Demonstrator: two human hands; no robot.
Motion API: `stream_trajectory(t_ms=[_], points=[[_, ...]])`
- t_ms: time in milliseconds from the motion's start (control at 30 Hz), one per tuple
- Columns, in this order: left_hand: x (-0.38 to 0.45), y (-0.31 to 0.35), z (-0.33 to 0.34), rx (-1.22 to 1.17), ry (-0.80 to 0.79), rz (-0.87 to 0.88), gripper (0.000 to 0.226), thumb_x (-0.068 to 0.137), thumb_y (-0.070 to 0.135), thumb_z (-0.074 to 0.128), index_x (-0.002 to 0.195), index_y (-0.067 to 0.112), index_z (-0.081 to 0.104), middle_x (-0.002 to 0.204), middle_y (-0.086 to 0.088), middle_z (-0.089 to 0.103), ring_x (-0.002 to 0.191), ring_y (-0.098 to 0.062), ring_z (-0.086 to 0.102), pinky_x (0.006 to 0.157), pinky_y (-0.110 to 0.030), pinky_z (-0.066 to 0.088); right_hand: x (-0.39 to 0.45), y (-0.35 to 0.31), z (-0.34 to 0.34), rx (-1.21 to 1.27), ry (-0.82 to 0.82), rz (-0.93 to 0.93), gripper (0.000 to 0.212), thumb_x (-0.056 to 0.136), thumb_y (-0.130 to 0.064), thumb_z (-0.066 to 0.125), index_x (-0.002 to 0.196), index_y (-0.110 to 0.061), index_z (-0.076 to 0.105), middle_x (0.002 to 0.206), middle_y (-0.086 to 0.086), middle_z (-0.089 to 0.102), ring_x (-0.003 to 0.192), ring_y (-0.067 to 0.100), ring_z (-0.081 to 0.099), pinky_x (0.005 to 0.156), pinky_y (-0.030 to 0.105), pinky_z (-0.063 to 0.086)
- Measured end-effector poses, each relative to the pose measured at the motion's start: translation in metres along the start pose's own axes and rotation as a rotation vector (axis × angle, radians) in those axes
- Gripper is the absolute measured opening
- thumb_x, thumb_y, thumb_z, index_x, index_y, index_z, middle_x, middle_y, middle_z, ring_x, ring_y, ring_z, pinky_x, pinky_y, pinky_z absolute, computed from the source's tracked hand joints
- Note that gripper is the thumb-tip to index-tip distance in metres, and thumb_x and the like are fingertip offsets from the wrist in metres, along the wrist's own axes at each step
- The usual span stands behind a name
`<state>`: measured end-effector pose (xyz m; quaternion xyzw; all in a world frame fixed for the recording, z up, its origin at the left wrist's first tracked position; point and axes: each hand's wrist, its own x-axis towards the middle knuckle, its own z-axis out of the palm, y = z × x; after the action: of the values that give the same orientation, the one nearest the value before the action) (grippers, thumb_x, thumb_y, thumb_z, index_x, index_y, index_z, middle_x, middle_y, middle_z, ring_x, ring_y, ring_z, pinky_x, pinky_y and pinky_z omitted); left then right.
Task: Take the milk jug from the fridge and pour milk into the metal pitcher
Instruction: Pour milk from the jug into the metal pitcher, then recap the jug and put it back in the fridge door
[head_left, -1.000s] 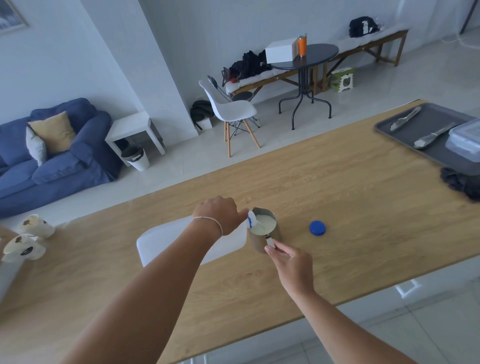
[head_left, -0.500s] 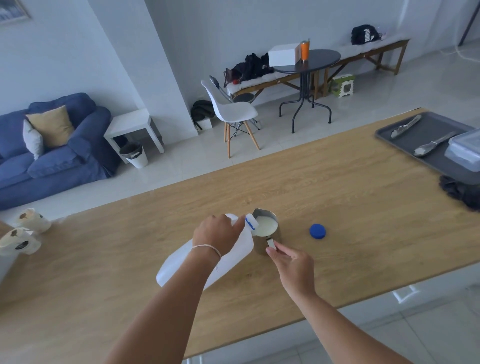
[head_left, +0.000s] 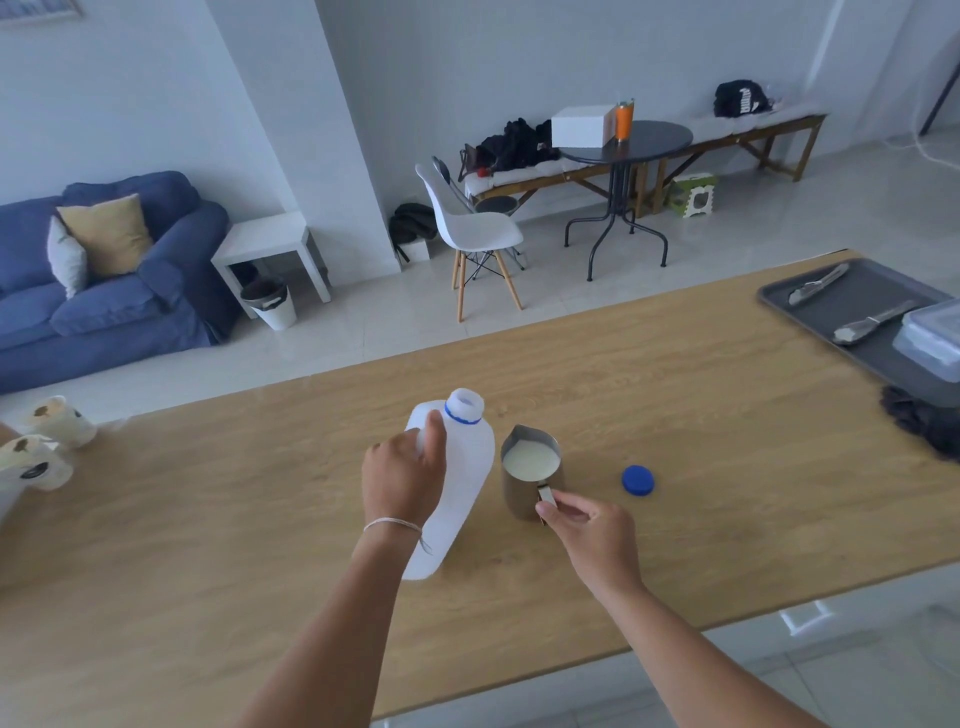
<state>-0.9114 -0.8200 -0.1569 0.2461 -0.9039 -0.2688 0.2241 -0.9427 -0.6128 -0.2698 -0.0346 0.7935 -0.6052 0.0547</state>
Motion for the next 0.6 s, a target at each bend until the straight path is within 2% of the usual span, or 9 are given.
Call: stream_trajectory(t_ms=[67,200,300,367,433,533,600], points=[[-0.005,-0.001,0.001,-0.092,0.039,-0.029,0.055,0.093,0.047,0.035,0.053,0.017,0.015,0.046,0.002,0.018,0.047,-0.019,0.02,0.05,-0.034,0.017,0.003,-0.001,-0.004,-0.009,-0.03,0.005,0.033,0.081,-0.036,0.083,0.11,-0.02,0.079,0.091,-0.013,0.08,0.086,-0.006,0.073,0.074,0.011,0.056],[-0.011,-0.003,0.005,-0.28,0.13,-0.117,0.054,0.096,0.045,0.038,0.055,0.018,0.014,0.049,0.004,0.015,0.047,-0.015,0.017,0.052,-0.033,0.016,0.011,-0.004,-0.016,-0.028,-0.077,0.031,0.038,0.075,-0.045,0.085,0.106,-0.024,0.079,0.088,-0.014,0.078,0.084,-0.008,0.071,0.069,0.008,0.053],[-0.012,-0.012,0.014,-0.45,0.149,-0.223,0.065,0.095,0.053,0.039,0.056,0.003,0.023,0.054,-0.009,0.024,0.048,-0.012,0.022,0.051,-0.032,0.021,0.025,-0.002,-0.031,-0.1,-0.01,0.027,0.045,0.076,-0.049,0.084,0.11,-0.021,0.076,0.094,-0.013,0.076,0.084,-0.005,0.07,0.068,0.01,0.052],[-0.014,-0.019,0.018,-0.533,0.184,-0.27,0.071,0.087,0.061,0.036,0.056,-0.002,0.027,0.055,-0.011,0.029,0.051,-0.017,0.027,0.052,-0.032,0.024,0.042,0.007,-0.044,-0.25,0.109,0.006,0.04,0.084,-0.043,0.079,0.114,-0.016,0.076,0.102,-0.007,0.076,0.093,0.004,0.07,0.076,0.014,0.053],[-0.018,-0.025,0.02,-0.603,0.217,-0.297,0.066,0.083,0.061,0.037,0.054,0.003,0.027,0.053,-0.012,0.03,0.052,-0.02,0.029,0.055,-0.033,0.026,0.061,0.02,-0.058,-0.468,0.182,-0.011,0.035,0.09,-0.037,0.072,0.118,-0.017,0.074,0.112,0.0,0.074,0.107,0.019,0.067,0.088,0.03,0.055],[-0.022,-0.031,0.024,-0.624,0.209,-0.279,0.067,0.084,0.06,0.036,0.054,0.001,0.026,0.052,-0.012,0.032,0.053,-0.023,0.031,0.056,-0.035,0.027,0.088,0.038,-0.075,-0.765,0.116,0.024,0.035,0.091,-0.039,0.069,0.123,-0.026,0.071,0.123,0.003,0.064,0.115,0.029,0.055,0.097,0.038,0.048],[-0.02,-0.033,0.026,-0.63,0.22,-0.282,0.059,0.085,0.059,0.038,0.051,0.013,0.024,0.052,-0.01,0.029,0.054,-0.024,0.03,0.056,-0.036,0.027,0.098,0.049,-0.079,-0.932,0.029,0.024,0.042,0.089,-0.048,0.068,0.127,-0.03,0.068,0.129,0.001,0.062,0.117,0.028,0.054,0.101,0.038,0.044]])
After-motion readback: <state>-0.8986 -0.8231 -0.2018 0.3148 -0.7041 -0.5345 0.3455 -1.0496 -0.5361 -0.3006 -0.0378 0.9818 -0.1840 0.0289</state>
